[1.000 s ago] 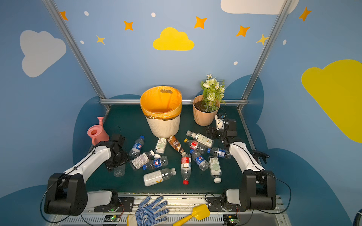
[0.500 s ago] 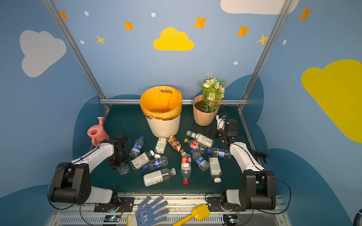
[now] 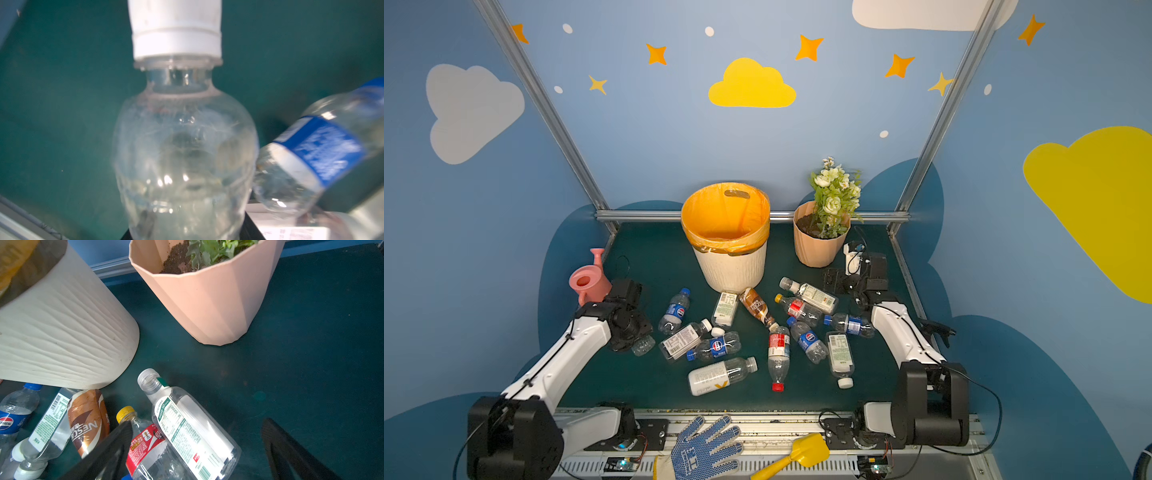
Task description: Throw the plastic bottles in the bin
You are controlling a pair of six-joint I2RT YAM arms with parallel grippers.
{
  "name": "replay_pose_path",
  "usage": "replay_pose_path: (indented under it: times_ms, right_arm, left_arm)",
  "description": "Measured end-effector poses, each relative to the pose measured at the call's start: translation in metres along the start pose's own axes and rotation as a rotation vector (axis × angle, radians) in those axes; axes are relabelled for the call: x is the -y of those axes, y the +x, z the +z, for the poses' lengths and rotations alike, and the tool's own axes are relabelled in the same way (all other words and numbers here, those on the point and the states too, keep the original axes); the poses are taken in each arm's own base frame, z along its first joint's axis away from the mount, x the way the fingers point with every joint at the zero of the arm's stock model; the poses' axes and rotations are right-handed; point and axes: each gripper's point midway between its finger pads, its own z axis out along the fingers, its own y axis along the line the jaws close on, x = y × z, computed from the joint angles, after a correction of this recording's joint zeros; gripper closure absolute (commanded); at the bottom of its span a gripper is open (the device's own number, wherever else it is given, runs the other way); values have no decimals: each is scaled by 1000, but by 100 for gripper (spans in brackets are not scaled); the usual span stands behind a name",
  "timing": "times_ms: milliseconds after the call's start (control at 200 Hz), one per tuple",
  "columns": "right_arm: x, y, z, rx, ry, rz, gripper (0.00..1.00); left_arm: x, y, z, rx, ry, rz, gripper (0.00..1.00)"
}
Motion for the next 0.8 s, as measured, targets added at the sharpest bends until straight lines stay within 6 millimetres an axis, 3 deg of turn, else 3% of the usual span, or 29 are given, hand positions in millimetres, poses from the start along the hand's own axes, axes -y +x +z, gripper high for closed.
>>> replay_pose_path:
  times_ms: [115,240,496,561,701,801]
  right_arm:
    - [0,-2,-2,8,2,6,4]
    - [0,-4,-3,13,3,14,4]
    - [1,-5,-5,21,4,29,5]
    - [0,-6,-7,29,4,29,5]
    - [-1,-10,-14,51,12,31,4]
    - [-1,-13,-20,68,20,32,4]
  left_arm:
    - [7,-20,-26,109,73,-25,55]
    - [14,-52,-73,275,172,-52,56]
    - [38,-131,-217,683,408,-49,58]
    - [51,-148,-257,785,475,-25,58]
    - [89,-169,-317,934,597,61,58]
    - [126,-174,-344,1000,668,148,56]
